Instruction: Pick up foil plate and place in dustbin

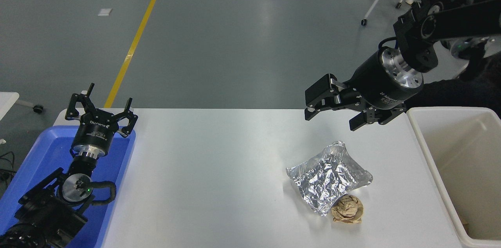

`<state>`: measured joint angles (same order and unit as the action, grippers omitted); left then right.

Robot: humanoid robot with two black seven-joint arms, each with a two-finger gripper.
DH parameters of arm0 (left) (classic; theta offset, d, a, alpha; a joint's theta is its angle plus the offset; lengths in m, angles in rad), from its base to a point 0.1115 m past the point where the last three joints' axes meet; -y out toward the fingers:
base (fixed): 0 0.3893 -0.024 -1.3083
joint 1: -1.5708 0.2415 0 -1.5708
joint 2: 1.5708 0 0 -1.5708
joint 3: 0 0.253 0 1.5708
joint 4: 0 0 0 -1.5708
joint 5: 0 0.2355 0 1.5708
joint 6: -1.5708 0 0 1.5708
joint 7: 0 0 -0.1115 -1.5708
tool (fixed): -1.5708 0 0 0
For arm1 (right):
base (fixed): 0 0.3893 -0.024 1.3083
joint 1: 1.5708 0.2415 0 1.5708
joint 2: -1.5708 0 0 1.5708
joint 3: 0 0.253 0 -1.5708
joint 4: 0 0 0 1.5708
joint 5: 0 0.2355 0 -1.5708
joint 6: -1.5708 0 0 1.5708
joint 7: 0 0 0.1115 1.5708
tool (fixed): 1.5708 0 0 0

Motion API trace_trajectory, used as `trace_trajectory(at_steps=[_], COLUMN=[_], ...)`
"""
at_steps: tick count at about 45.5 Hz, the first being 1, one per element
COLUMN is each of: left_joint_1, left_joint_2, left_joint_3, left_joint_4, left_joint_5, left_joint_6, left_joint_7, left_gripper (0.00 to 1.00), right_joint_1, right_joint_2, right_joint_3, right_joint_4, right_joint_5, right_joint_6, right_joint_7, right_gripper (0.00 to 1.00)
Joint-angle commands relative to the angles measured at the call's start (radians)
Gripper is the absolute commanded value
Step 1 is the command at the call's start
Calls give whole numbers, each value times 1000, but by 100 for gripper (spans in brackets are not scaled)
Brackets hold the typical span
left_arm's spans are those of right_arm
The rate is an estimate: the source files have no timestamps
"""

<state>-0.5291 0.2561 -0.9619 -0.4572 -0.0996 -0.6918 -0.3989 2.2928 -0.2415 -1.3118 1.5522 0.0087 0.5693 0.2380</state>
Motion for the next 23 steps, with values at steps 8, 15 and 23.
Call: trace_trajectory(at_steps=[8, 15, 23], left_joint_1=[0, -2, -2], left_joint_2=[0, 0, 0], left_joint_3=[0, 0, 0], left_joint_4=[0, 0, 0], left_joint_5=[0, 0, 1], left_joint_6=[0, 0, 0], left_joint_7=[0, 0, 0], left_gripper=[100, 100, 100], right_joint_1=[-433, -630, -854], right_joint_2=[-197, -193, -142], right_joint_3=[66, 138, 209], right_joint_4=[-240, -366, -544], right_joint_5=[-464, -512, -572], right_joint_6=[-336, -451, -555], right_joint_7=[1, 1, 3], right_gripper=[100, 100, 100])
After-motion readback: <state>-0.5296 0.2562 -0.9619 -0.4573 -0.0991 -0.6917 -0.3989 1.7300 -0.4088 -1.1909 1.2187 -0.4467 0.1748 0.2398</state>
